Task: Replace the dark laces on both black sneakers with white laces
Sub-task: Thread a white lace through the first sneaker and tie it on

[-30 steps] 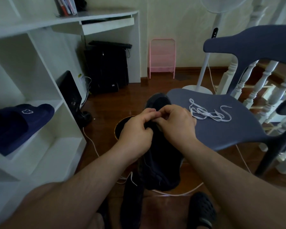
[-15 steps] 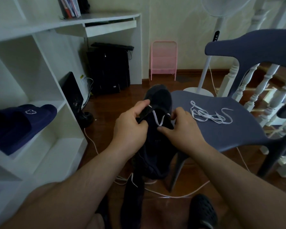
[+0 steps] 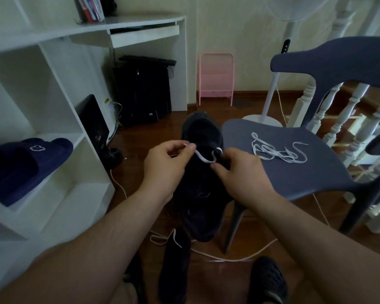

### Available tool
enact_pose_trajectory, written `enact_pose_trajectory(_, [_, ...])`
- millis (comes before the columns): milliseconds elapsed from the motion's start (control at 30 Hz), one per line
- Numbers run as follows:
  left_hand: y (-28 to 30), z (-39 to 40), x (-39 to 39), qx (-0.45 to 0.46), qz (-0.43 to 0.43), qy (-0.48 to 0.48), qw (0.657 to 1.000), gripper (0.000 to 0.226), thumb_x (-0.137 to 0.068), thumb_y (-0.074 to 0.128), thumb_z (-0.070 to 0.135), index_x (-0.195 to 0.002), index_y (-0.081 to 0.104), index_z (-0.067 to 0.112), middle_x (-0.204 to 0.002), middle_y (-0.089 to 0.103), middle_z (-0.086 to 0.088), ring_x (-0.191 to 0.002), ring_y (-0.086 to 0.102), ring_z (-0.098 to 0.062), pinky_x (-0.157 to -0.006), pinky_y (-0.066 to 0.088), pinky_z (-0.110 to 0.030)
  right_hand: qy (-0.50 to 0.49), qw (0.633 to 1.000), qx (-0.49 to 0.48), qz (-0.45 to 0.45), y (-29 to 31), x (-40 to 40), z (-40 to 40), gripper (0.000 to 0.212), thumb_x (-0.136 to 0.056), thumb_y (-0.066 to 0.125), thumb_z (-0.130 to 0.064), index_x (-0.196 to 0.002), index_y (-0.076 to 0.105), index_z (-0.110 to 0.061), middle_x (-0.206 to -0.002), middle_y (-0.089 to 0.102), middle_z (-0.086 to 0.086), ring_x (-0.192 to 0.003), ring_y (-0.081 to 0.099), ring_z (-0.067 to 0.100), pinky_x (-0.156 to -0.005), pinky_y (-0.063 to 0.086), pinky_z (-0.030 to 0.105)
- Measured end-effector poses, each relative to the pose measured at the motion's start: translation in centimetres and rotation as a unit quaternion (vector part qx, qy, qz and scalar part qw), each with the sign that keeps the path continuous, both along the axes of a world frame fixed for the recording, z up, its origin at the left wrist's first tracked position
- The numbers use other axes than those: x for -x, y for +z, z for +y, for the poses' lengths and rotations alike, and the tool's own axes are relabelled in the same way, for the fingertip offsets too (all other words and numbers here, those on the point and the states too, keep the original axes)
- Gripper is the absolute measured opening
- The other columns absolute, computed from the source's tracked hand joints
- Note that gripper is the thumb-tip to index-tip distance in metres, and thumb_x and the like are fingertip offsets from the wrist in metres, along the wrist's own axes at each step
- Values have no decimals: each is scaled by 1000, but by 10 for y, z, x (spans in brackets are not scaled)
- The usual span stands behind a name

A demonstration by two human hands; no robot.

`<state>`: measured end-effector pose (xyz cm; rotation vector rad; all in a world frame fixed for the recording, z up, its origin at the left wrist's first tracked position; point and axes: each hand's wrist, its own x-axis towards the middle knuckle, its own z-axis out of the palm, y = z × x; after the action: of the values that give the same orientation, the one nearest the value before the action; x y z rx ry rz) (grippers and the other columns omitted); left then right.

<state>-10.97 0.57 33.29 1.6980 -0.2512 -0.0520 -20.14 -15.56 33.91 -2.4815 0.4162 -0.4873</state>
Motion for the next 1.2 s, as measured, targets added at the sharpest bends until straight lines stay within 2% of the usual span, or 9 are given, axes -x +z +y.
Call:
enact_pose_trajectory(133, [3,1,-4,-23,-23,13,999,10,-101,70,31,-92,77,31,-91,74,8,-89,72,-11,-78,61,-35,12,1000,12,-15,-3,-1,1,27,-95,69,-38,-80,55,-20,-69,53,-7,-75,57,22,-62,39,33])
enact_pose_trajectory(267, [19,12,-26,199,104,101,969,17,-114,43,25,-112,59,21,-101,74,1,-90,73,-17,-77,61,-33,-2,999,15,-37,2,-7,-7,26,-95,70,-40,-90,67,-15,-80,68,3,-83,64,27,-71,53,41])
enact_pose_trajectory(367, [21,17,-31,301,162,99,935,22,-115,39,20,-126,53,8,-86,62,-1,-73,66,-14,-70,60,-32,22,996,47,-75,2,-7,0,22,-96,69,-38,-92,68,-16,-82,70,3,-83,66,30,-71,54,44])
enact_pose_trajectory(433, [22,13,-22,198,154,61,966,26,-113,46,25,-130,55,8,-78,57,3,-65,59,-9,-64,51,-30,30,993,63,-91,1,-7,5,23,-98,67,-38,-90,67,-17,-78,69,3,-79,65,31,-66,53,44])
enact_pose_trajectory(500, [21,11,-14,18,79,22,996,22,-109,55,38,-121,57,20,-90,60,5,-77,59,-10,-64,44,-28,24,992,66,-102,1,-9,4,25,-100,64,-38,-89,68,-16,-77,69,3,-76,65,29,-65,52,43])
enact_pose_trajectory(633, [18,20,-13,-213,-130,-30,968,27,-106,50,55,-102,60,30,-88,63,6,-78,61,-13,-62,44,-34,2,993,39,-112,5,-11,0,27,-101,63,-37,-86,68,-15,-71,65,-1,-72,63,25,-63,44,37])
enact_pose_trajectory(800, [20,25,-16,-277,-227,-52,932,29,-110,47,43,-85,55,31,-84,54,7,-73,52,-7,-59,32,-29,2,990,69,-123,11,-14,0,23,-101,61,-36,-98,71,-15,-83,73,4,-81,66,30,-71,53,44])
enact_pose_trajectory(933, [26,41,-31,-327,-283,6,902,24,-108,48,42,-90,56,29,-88,46,11,-82,48,-13,-67,34,-33,7,986,120,-117,18,-23,-9,25,-102,57,-34,-98,72,-16,-86,74,5,-82,67,34,-74,54,49])
enact_pose_trajectory(1200, [35,104,-68,-367,-179,229,883,29,-105,49,33,-85,56,13,-86,56,-7,-65,44,-18,-53,27,-33,-48,990,39,-129,47,-26,-43,25,-102,60,-35,-104,76,-15,-93,73,4,-85,64,20,-73,44,32])
